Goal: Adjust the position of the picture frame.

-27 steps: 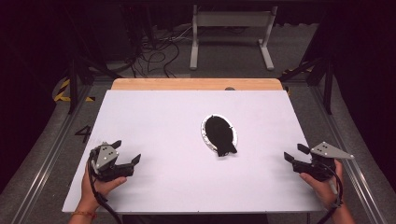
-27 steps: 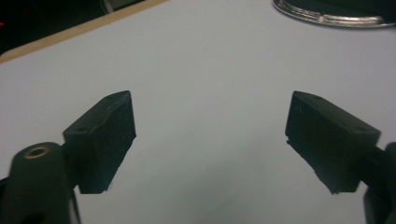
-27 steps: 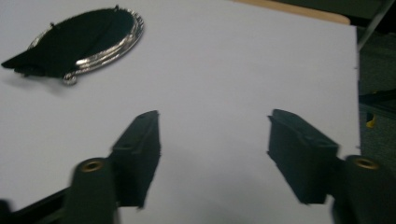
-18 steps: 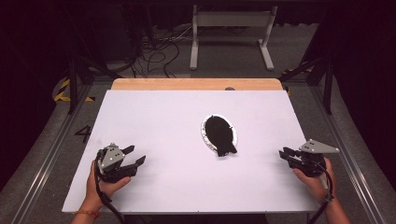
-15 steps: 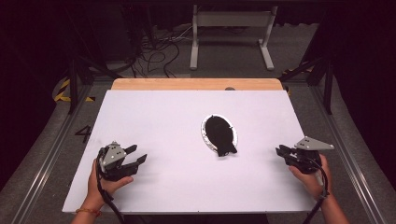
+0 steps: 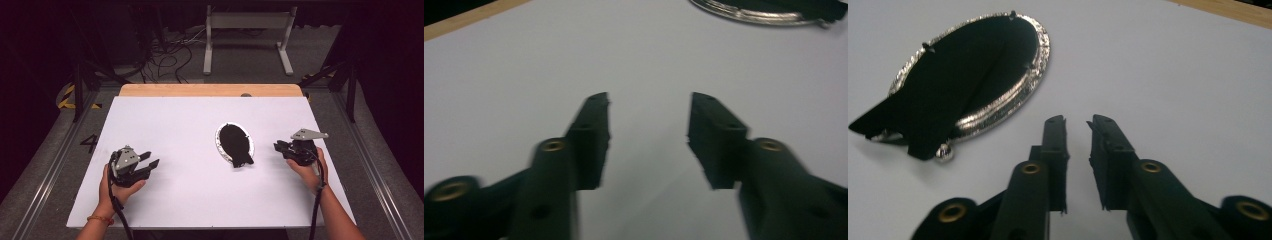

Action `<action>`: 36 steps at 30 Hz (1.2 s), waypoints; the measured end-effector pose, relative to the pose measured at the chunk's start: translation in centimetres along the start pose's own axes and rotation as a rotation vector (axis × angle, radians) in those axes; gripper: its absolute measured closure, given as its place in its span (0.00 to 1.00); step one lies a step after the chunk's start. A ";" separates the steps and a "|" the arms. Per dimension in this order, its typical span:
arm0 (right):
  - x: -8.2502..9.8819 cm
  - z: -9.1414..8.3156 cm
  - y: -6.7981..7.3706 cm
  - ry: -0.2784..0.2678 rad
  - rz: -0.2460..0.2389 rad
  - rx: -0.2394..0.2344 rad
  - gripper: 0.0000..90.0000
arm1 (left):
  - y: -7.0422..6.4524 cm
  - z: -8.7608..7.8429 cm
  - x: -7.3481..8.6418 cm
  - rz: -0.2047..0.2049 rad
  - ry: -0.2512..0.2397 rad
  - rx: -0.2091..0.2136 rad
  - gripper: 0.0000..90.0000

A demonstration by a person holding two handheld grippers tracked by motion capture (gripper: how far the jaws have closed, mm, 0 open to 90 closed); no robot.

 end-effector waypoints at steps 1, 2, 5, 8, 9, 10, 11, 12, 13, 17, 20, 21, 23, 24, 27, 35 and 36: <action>-0.1 0.3 0.0 -0.004 -0.001 0.008 0.76 | 0.2 -0.1 0.1 -0.012 -0.011 0.010 0.52; -0.3 0.7 0.1 -0.002 -0.005 0.013 0.74 | 0.3 -0.2 0.1 -0.006 -0.011 -0.003 0.47; -0.5 1.9 0.4 0.009 -0.007 0.007 0.66 | 0.5 -0.3 0.3 -0.024 -0.030 -0.024 0.31; -0.8 3.2 0.9 0.017 -0.025 -0.002 0.72 | 0.8 -0.3 0.6 -0.036 -0.025 -0.035 0.25; -0.9 3.4 1.1 0.017 -0.036 -0.014 0.75 | 0.8 -0.3 0.7 -0.028 -0.023 -0.030 0.25; -1.0 3.7 1.2 0.018 -0.053 -0.026 0.77 | 0.7 -0.3 0.8 -0.032 -0.015 -0.033 0.25; -1.2 3.9 1.3 0.022 -0.064 -0.030 0.79 | 0.7 -0.3 0.8 -0.020 -0.014 -0.033 0.25; -1.3 4.0 1.3 0.026 -0.073 -0.036 0.79 | 0.7 -0.3 0.8 -0.018 -0.016 -0.030 0.25; -1.5 4.2 1.2 0.036 -0.056 -0.054 0.79 | 0.7 -0.3 0.8 -0.022 -0.021 -0.024 0.25; -3.7 4.3 0.5 -0.008 -0.022 -0.042 0.80 | 0.5 -0.4 0.7 -0.011 -0.024 -0.023 0.25; -4.5 5.0 0.4 0.017 -0.036 -0.040 0.81 | 0.3 -0.7 0.9 -0.002 -0.026 -0.025 0.25; -4.4 5.4 0.4 0.034 -0.045 -0.043 0.81 | 0.3 -0.8 1.0 0.003 -0.021 -0.027 0.25; -4.0 6.2 0.5 0.066 -0.045 -0.053 0.81 | 0.4 -0.8 1.2 0.008 -0.021 -0.033 0.25; -3.8 6.6 0.6 0.077 -0.035 -0.057 0.82 | 0.5 -0.9 1.2 0.005 -0.018 -0.033 0.25; -3.5 7.1 0.4 0.088 -0.033 -0.053 0.83 | 0.6 -0.8 1.3 -0.005 -0.014 -0.036 0.25; -3.2 8.3 1.0 0.116 -0.041 -0.054 0.88 | 0.3 -0.4 1.6 0.010 0.017 -0.025 0.29; -3.2 8.4 0.9 0.116 -0.038 -0.059 0.88 | 0.3 -0.3 1.6 0.012 0.019 -0.017 0.30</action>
Point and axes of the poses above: each handheld gripper's, and its own axes: z roughly forward along the jaws, x roughly out of its underside, y roughly to its left, the point moved 2 cm from there along z, roughly forward along the jaws, and after that the axes turned 14 degrees about -z, right-handed, at the moved point
